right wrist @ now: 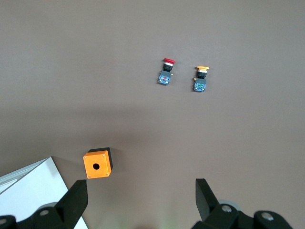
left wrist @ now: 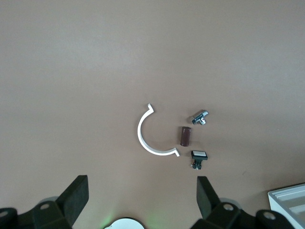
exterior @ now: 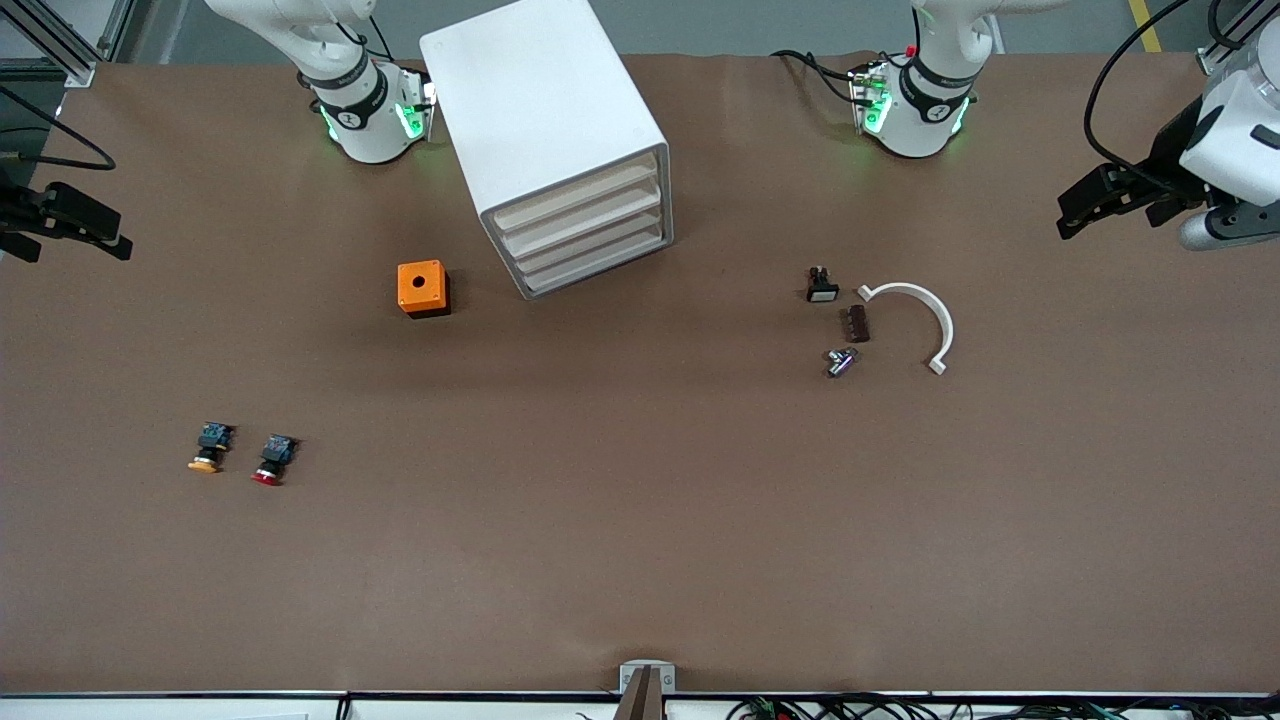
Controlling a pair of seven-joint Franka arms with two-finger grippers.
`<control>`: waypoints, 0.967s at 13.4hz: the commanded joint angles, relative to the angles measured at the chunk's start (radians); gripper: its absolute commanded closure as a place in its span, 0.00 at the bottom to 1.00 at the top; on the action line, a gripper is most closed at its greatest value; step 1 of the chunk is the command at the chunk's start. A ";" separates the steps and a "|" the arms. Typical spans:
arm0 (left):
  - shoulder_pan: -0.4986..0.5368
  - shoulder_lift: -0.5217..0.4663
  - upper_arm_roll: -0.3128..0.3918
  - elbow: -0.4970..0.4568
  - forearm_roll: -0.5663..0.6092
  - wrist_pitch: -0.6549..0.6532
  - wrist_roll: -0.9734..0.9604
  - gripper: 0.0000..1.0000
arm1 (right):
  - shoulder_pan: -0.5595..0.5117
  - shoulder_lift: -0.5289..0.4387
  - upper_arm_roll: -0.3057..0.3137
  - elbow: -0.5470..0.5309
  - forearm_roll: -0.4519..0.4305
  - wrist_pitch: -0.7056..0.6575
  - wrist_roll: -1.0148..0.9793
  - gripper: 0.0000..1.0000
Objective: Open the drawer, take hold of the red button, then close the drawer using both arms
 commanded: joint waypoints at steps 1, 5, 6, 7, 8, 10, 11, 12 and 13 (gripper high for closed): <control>0.002 -0.017 0.009 -0.023 -0.011 0.021 0.022 0.00 | -0.013 0.000 0.013 0.011 0.011 -0.005 -0.001 0.00; -0.008 -0.014 0.009 -0.023 -0.004 0.018 0.022 0.00 | -0.013 0.000 0.013 0.024 0.010 -0.007 0.000 0.00; -0.008 -0.014 0.019 -0.024 -0.004 0.018 0.026 0.00 | -0.013 0.001 0.013 0.024 0.010 -0.007 0.002 0.00; -0.008 -0.014 0.021 -0.024 -0.007 0.016 0.028 0.00 | -0.013 0.000 0.013 0.024 0.010 -0.007 0.001 0.00; -0.008 -0.014 0.021 -0.024 -0.008 0.016 0.038 0.00 | -0.013 0.001 0.013 0.024 0.010 -0.007 0.000 0.00; -0.007 -0.014 0.023 -0.024 -0.011 0.016 0.055 0.00 | -0.013 0.001 0.013 0.024 0.010 -0.007 -0.001 0.00; -0.007 -0.014 0.023 -0.024 -0.011 0.016 0.055 0.00 | -0.012 0.003 0.013 0.024 0.010 -0.007 -0.001 0.00; -0.005 -0.014 0.023 -0.024 -0.011 0.016 0.058 0.00 | -0.009 0.003 0.013 0.022 0.010 -0.005 -0.001 0.00; -0.004 -0.014 0.023 -0.027 -0.011 0.016 0.078 0.00 | -0.007 0.006 0.013 0.022 0.010 -0.005 -0.001 0.00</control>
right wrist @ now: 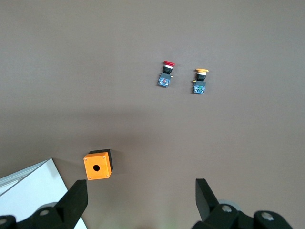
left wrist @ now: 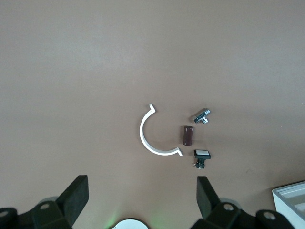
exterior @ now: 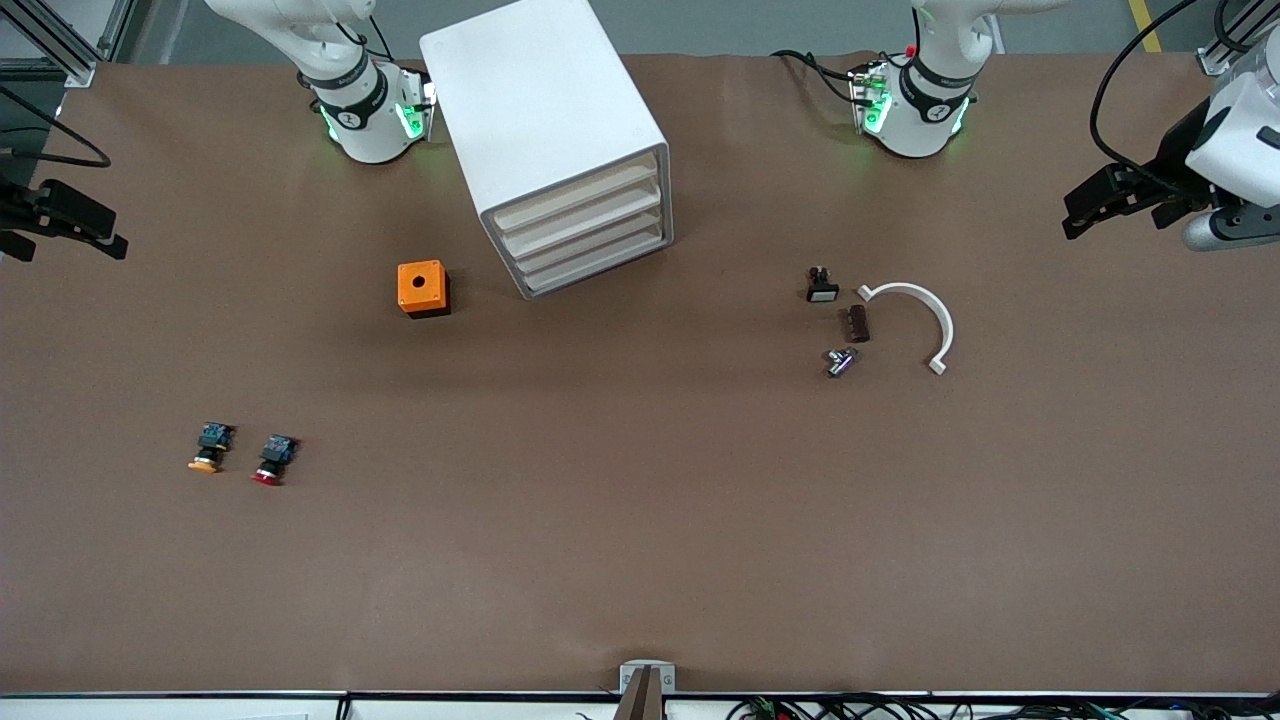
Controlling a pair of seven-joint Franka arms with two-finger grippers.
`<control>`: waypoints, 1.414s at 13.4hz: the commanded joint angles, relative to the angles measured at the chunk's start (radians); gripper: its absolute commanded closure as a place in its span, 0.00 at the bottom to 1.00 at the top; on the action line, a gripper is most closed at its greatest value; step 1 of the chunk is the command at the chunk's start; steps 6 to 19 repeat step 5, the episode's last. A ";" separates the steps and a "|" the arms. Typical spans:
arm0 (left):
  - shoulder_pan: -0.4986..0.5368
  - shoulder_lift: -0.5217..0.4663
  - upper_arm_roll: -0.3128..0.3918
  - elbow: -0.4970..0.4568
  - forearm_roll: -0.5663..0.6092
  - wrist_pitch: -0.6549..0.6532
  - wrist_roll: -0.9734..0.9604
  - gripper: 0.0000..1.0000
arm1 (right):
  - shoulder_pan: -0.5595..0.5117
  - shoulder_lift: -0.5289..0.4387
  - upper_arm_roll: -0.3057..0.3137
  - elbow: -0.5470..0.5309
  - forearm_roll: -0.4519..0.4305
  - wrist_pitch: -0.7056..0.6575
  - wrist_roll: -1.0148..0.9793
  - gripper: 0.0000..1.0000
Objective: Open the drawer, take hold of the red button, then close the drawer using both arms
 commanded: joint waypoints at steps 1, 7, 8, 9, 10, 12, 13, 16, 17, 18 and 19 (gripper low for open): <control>0.002 -0.014 0.007 -0.018 -0.011 0.013 0.064 0.00 | -0.007 0.006 0.009 0.011 0.010 -0.005 0.001 0.00; 0.002 -0.016 0.007 -0.018 -0.011 0.013 0.086 0.00 | -0.005 0.006 0.009 0.013 0.010 -0.004 0.001 0.00; 0.002 -0.016 0.007 -0.018 -0.011 0.013 0.086 0.00 | -0.005 0.006 0.009 0.013 0.010 -0.004 0.001 0.00; 0.002 -0.016 0.007 -0.018 -0.011 0.013 0.086 0.00 | -0.005 0.006 0.009 0.013 0.010 -0.004 0.001 0.00; 0.002 -0.016 0.007 -0.018 -0.011 0.013 0.086 0.00 | -0.005 0.006 0.009 0.013 0.010 -0.004 0.001 0.00; 0.002 -0.016 0.007 -0.018 -0.011 0.013 0.086 0.00 | -0.005 0.006 0.009 0.013 0.010 -0.004 0.001 0.00; 0.002 -0.016 0.007 -0.018 -0.011 0.013 0.086 0.00 | -0.005 0.006 0.009 0.013 0.010 -0.004 0.001 0.00; 0.002 -0.016 0.007 -0.018 -0.011 0.013 0.086 0.00 | -0.005 0.006 0.009 0.013 0.010 -0.004 0.001 0.00; 0.002 -0.016 0.007 -0.018 -0.011 0.013 0.086 0.00 | -0.005 0.006 0.009 0.013 0.010 -0.004 0.001 0.00; 0.002 -0.016 0.007 -0.018 -0.011 0.013 0.086 0.00 | -0.005 0.006 0.009 0.013 0.010 -0.004 0.001 0.00; 0.002 -0.016 0.007 -0.018 -0.011 0.013 0.086 0.00 | -0.005 0.006 0.009 0.013 0.010 -0.004 0.001 0.00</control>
